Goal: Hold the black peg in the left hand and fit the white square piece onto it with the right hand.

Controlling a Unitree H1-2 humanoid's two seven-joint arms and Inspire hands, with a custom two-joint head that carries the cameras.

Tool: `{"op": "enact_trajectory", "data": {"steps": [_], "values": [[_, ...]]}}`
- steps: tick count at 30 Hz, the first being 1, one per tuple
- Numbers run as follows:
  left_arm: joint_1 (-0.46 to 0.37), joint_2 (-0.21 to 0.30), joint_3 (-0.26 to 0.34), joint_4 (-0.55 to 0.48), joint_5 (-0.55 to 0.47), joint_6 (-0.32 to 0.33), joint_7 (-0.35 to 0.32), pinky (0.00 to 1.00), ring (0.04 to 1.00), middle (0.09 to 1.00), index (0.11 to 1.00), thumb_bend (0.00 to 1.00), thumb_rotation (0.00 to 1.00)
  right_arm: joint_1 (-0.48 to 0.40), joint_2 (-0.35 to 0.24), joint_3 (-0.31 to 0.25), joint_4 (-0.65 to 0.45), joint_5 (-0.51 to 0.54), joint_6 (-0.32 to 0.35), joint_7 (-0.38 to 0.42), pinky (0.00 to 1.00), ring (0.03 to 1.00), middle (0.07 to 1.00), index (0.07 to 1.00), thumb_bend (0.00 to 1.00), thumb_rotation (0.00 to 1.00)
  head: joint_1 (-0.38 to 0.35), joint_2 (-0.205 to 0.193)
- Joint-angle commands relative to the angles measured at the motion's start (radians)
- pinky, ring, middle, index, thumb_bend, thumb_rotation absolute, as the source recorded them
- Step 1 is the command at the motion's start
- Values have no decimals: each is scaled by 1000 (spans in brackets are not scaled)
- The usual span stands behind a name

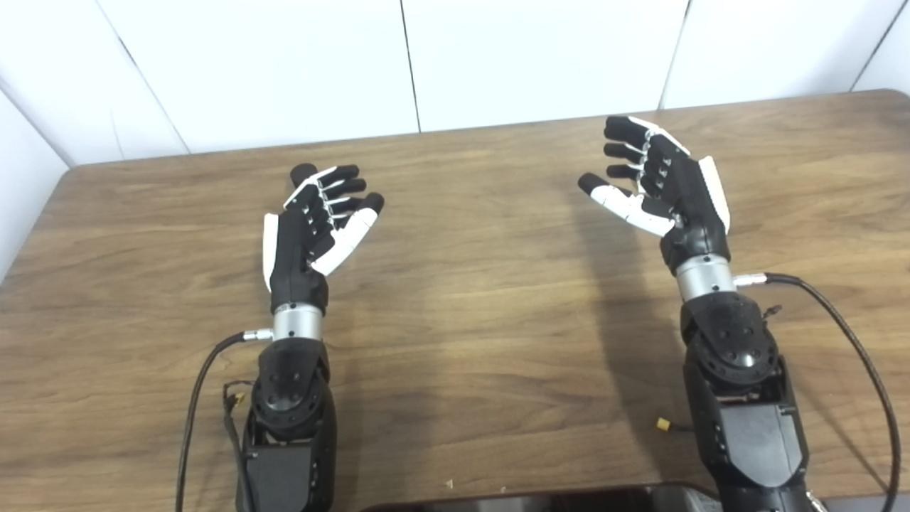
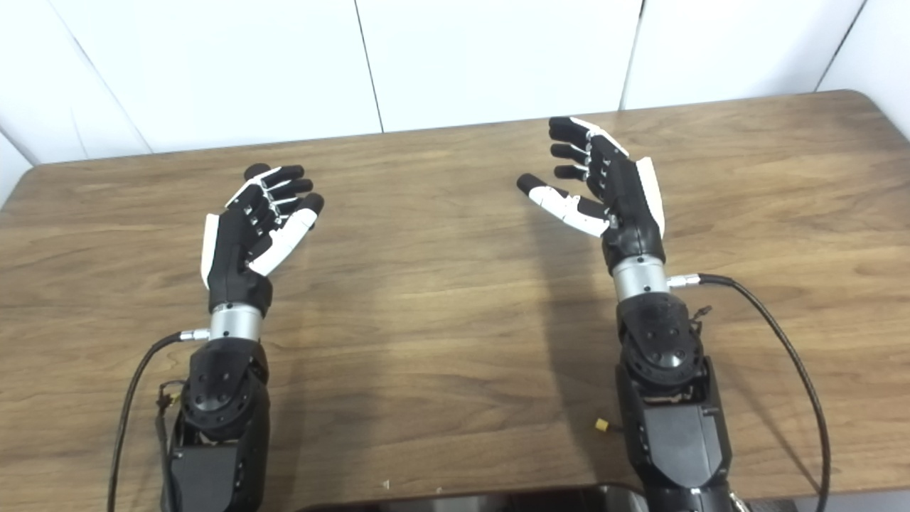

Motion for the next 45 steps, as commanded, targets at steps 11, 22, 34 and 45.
{"op": "enact_trajectory", "data": {"steps": [11,22,34,45], "values": [[-32,-46,-33,-12,38,-37,35,521,595,672,663,680,286,-30,-45,-29,0,57,-84,20,740,785,792,758,660,153,114,-30],[-39,-47,-33,-3,29,-41,40,518,587,673,666,692,280,-37,-60,-26,0,51,-82,21,711,775,802,763,650,158,111,-35],[-66,11,-27,-33,64,33,24,520,633,696,674,662,233,-38,-62,-27,-5,58,-72,24,733,778,803,758,640,121,118,-37],[-100,119,-46,-34,140,136,-8,634,743,749,684,686,230,-42,-66,-34,2,68,-72,23,721,773,808,748,632,94,124,-46]]}}
